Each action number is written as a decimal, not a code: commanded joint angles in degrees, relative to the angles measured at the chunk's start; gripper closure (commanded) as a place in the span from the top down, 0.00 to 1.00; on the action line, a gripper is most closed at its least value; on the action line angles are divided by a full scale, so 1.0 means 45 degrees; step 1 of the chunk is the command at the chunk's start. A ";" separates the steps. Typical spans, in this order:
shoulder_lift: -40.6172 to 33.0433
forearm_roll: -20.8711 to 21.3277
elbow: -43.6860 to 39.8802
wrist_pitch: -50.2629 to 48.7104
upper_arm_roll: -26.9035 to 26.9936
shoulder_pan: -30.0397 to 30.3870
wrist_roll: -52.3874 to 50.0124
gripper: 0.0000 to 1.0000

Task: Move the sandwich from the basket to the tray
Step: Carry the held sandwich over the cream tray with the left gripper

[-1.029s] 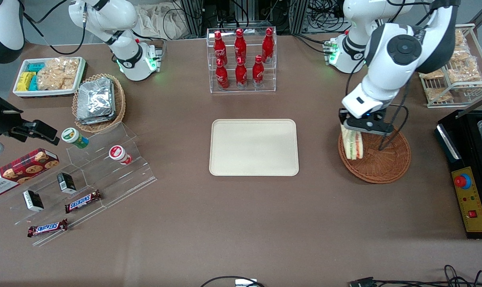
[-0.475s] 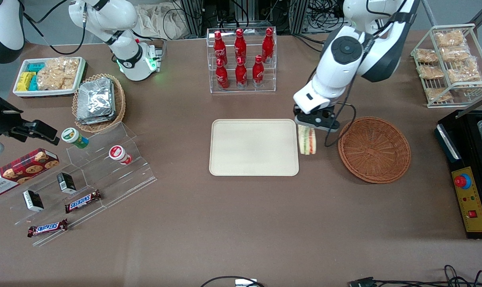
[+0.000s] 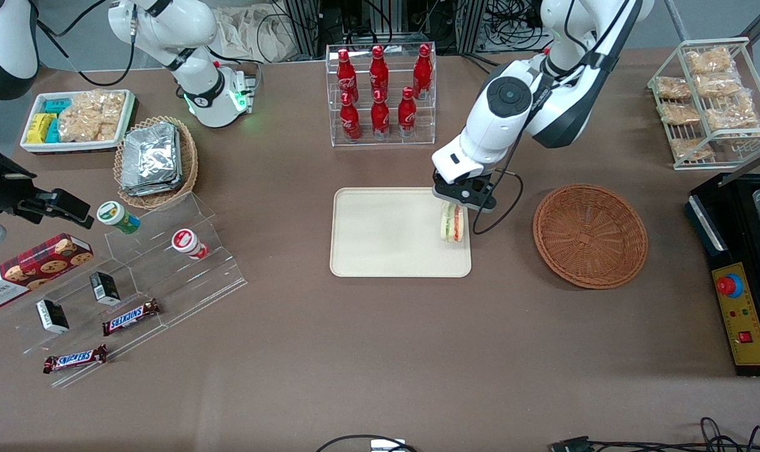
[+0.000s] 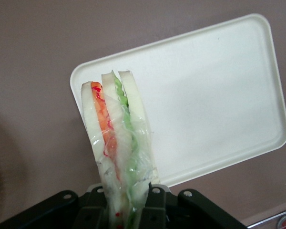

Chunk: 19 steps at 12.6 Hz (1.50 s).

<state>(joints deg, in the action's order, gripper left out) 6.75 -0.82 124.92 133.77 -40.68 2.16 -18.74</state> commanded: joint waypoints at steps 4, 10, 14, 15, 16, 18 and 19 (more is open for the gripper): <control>0.2284 0.2579 -0.0221 0.1246 0.0016 -0.0441 -0.2294 0.16; 0.3927 0.5629 -0.0397 0.1757 0.0016 -0.0733 -0.4895 0.16; 0.4611 0.6936 -0.0416 0.1757 0.0055 -0.1007 -0.5968 0.16; 0.4767 0.7385 -0.0416 0.1757 0.0055 -0.1007 -0.6281 0.18; 0.4865 0.7699 -0.0435 0.1757 0.0055 -0.1007 -0.6535 0.20; 0.4905 0.7839 -0.0436 0.1757 0.0055 -0.0988 -0.6733 0.60; 0.4925 0.7839 -0.0552 0.1757 0.0075 -0.0988 -0.6733 0.92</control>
<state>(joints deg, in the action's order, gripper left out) 27.82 32.57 123.97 141.69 -40.66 -1.84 -47.14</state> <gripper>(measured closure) 0.740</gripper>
